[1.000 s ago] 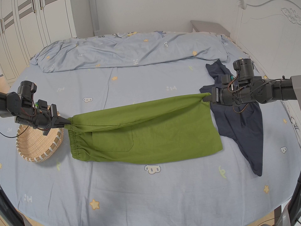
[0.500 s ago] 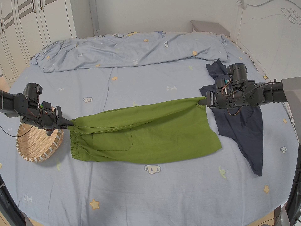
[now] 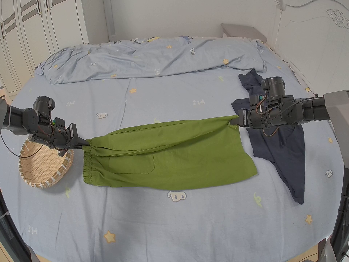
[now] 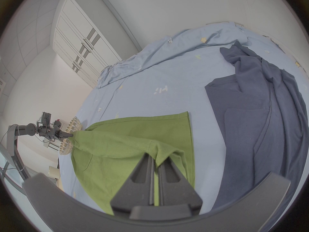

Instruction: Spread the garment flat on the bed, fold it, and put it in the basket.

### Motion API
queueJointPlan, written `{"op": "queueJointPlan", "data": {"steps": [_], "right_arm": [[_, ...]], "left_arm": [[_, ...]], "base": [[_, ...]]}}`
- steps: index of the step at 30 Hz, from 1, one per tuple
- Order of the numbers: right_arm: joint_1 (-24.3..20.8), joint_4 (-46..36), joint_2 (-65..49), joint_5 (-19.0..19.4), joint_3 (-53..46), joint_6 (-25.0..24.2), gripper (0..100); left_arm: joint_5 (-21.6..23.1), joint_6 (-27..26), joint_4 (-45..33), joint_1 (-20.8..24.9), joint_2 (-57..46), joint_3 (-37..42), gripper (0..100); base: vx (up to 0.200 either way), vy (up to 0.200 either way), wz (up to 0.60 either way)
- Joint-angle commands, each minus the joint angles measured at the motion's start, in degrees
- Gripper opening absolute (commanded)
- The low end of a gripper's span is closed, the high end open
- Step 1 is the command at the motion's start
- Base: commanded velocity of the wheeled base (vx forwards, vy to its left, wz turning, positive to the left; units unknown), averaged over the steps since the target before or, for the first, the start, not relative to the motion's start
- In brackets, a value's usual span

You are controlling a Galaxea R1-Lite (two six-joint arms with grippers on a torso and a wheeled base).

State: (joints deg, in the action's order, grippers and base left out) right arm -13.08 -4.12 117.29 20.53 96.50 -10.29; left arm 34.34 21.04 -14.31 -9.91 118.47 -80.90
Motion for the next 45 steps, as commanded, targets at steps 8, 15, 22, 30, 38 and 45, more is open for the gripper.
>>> {"op": "queueJointPlan", "data": {"steps": [8,15,22,30,38,45], "right_arm": [[0.16,0.87,0.58,-0.05,0.0,-0.35,0],[0.6,2.01,0.66,-0.23,0.0,-0.52,0],[0.6,2.01,1.63,-0.84,0.0,-0.35,0],[0.16,3.68,2.95,-2.34,-0.17,-0.52,100],[0.34,3.94,2.86,-2.42,-0.44,-0.52,100],[0.25,3.94,2.77,-2.42,-0.61,-0.61,100]], "left_arm": [[-0.06,0.23,-0.01,0.86,1.5,-2.16,0],[-0.06,0.76,0.07,0.59,2.38,-3.39,0],[-0.06,0.76,-0.01,0.42,2.73,-3.65,0],[-0.42,0.84,-0.1,1.56,2.12,-3.13,100],[-0.33,3.48,-0.45,4.81,-2.01,-1.54,100],[-0.15,3.74,-0.45,5.34,-2.28,-1.02,100]], "base": [[0.0,0.0,0.0],[0.0,0.0,0.0],[0.0,0.0,0.0],[0.0,0.0,0.0],[0.0,0.0,0.0],[0.0,0.0,0.0]]}}
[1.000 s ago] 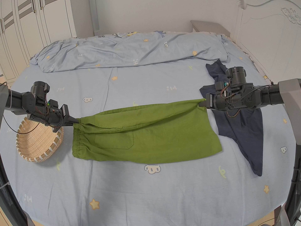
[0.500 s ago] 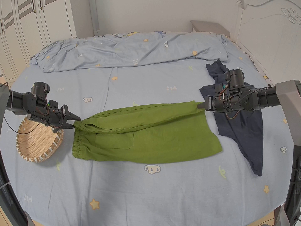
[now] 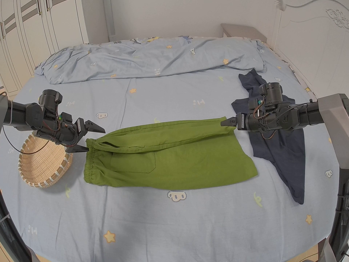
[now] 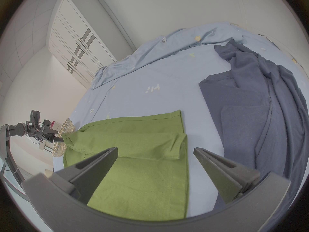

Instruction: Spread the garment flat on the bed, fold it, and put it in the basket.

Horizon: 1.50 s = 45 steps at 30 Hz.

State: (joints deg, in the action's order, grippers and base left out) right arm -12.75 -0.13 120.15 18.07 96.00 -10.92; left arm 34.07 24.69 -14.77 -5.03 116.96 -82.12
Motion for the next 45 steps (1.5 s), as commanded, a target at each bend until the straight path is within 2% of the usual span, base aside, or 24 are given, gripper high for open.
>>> {"op": "queueJointPlan", "data": {"steps": [1,5,9,11,12,15,24,29,34,35,38,39,42,43,45], "right_arm": [[0.01,-0.04,-0.09,0.04,-0.11,0.02,100],[0.01,-0.13,-0.18,0.04,-0.02,-0.06,100],[0.18,-0.13,-0.36,0.04,0.15,-0.06,100],[0.27,-0.22,-0.53,0.04,-0.11,-0.24,100],[0.36,-0.22,-0.79,0.04,-0.46,-0.68,100],[0.71,-0.22,-1.59,0.04,-0.9,-0.77,100],[1.24,0.13,-2.82,0.13,-3.72,-0.77,100],[1.77,-0.04,-5.54,0.21,-6.88,-1.91,100],[2.56,-0.48,-7.83,1.27,-8.9,-4.46,100],[3.87,-1.01,-9.06,2.5,-10.57,-4.63,100],[5.1,-1.54,-9.67,5.05,-12.15,-4.63,100],[6.34,-2.06,-9.76,7.33,-13.21,-4.63,100],[6.42,-2.24,-9.67,7.69,-13.03,-4.55,100],[7.13,-2.77,-9.23,8.3,-12.42,-3.58,100],[7.13,-2.68,-8.79,8.3,-12.24,-3.49,100]], "left_arm": [[0.29,0.27,0.1,0.73,-0.68,0.11,100],[-0.06,2.12,1.68,1.96,2.14,-1.38,100],[-0.5,4.93,6.86,1.61,8.64,-6.04,100],[-0.59,6.69,7.66,1.43,10.05,-7.88,100],[-0.76,9.77,8.1,1.08,11.98,-11.14,100],[-1.38,12.05,8.01,0.2,13.21,-14.65,100],[-2.08,12.67,8.01,0.46,12.86,-15.44,100],[-5.33,12.58,7.92,1.78,10.57,-15.09,100],[-5.68,12.49,7.39,2.05,4.24,-11.4,100],[-5.42,11.96,7.83,2.4,-0.5,-6.74,100],[-4.63,11.79,8.27,2.75,-4.46,-2.08,100],[-3.93,11.79,8.97,2.84,-7.27,2.4,100],[-3.93,11.79,9.24,2.84,-7.71,3.19,100],[-3.4,8.71,14.25,1.87,-9.64,11.72,100],[-3.22,5.64,16.44,0.73,-9.73,14.97,100]], "base": [[0.0,0.0,0.0],[0.0,0.0,0.0],[0.0,0.0,0.0],[0.0,0.0,0.0],[0.0,0.0,0.0],[0.0,0.0,0.0],[0.0,0.0,0.0],[0.0,0.0,0.0],[0.0,0.0,0.0],[0.0,0.0,0.0],[0.0,0.0,0.0],[0.0,0.0,0.0],[0.0,0.0,0.0],[0.0,0.0,0.0],[0.0,0.0,0.0]]}}
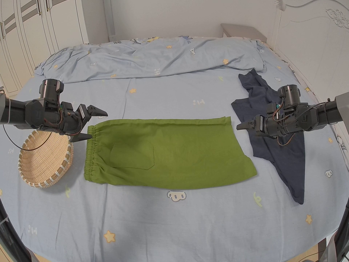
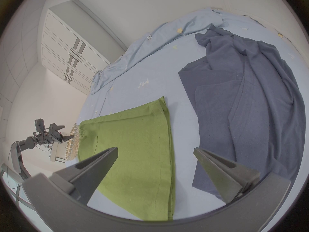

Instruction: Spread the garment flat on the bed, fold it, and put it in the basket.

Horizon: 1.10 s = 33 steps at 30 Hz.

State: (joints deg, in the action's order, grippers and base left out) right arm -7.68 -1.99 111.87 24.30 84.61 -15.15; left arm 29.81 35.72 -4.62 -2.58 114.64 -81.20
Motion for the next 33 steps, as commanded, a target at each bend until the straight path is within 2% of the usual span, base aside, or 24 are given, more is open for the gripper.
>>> {"op": "queueJointPlan", "data": {"steps": [1,3,7,16,24,33], "right_arm": [[2.06,-0.83,-0.25,2.07,-0.86,0.74,100],[2.32,-0.83,-0.25,2.07,-1.12,0.74,100],[2.58,-0.91,-0.25,2.07,-1.21,0.65,100],[2.23,-0.91,-0.34,2.07,-1.82,0.21,100],[2.14,-0.83,-0.34,2.07,-2.17,0.21,100],[1.97,-0.83,-0.34,2.16,-2.44,0.21,100]], "left_arm": [[1.13,-8.03,7.87,-2.25,-7.24,16.78,100],[1.48,-13.48,10.07,-2.34,-5.83,20.82,100],[1.48,-17.7,10.95,-2.43,-2.05,22.23,100],[1.31,-17.79,17.63,-2.95,3.92,21.96,100],[1.4,-17.96,17.63,-4.53,3.92,21.52,100],[1.48,-16.38,18.42,-3.48,5.86,19.85,100]], "base": [[0.0,0.0,0.0],[0.0,0.0,0.0],[0.0,0.0,0.0],[0.0,0.0,0.0],[0.0,0.0,0.0],[0.0,0.0,0.0]]}}
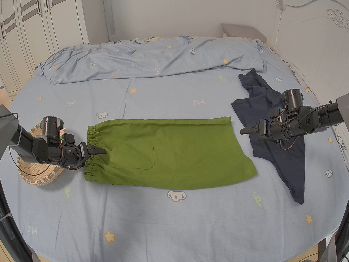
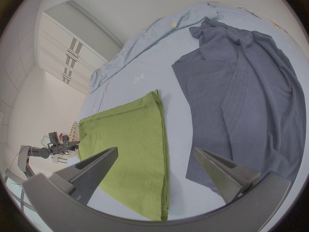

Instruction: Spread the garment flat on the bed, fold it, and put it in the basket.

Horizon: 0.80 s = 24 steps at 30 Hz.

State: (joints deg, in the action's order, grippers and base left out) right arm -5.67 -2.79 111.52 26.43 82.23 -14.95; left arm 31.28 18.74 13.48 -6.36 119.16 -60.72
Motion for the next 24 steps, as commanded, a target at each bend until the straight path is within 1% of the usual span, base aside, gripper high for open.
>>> {"op": "queueJointPlan", "data": {"steps": [1,7,13,14,24], "right_arm": [[-0.04,-0.02,0.01,0.03,-0.05,0.0,100],[-0.04,0.07,0.1,0.03,-0.05,0.0,100],[-0.04,0.07,0.19,0.03,-0.05,0.09,100],[-0.04,0.07,0.19,0.03,-0.05,0.09,100],[-0.04,0.07,0.1,0.03,-0.05,0.09,100]], "left_arm": [[0.1,1.13,0.67,0.39,1.86,-0.89,100],[0.36,4.29,3.22,0.56,3.36,-1.77,100],[1.06,4.82,3.3,0.47,2.65,-1.77,100],[1.06,4.82,3.3,0.47,2.65,-1.77,0],[1.06,4.73,3.22,0.47,0.63,-1.15,0]], "base": [[0.0,0.0,0.0],[0.0,0.0,0.0],[0.0,0.0,0.0],[0.0,0.0,0.0],[0.0,0.0,0.0]]}}
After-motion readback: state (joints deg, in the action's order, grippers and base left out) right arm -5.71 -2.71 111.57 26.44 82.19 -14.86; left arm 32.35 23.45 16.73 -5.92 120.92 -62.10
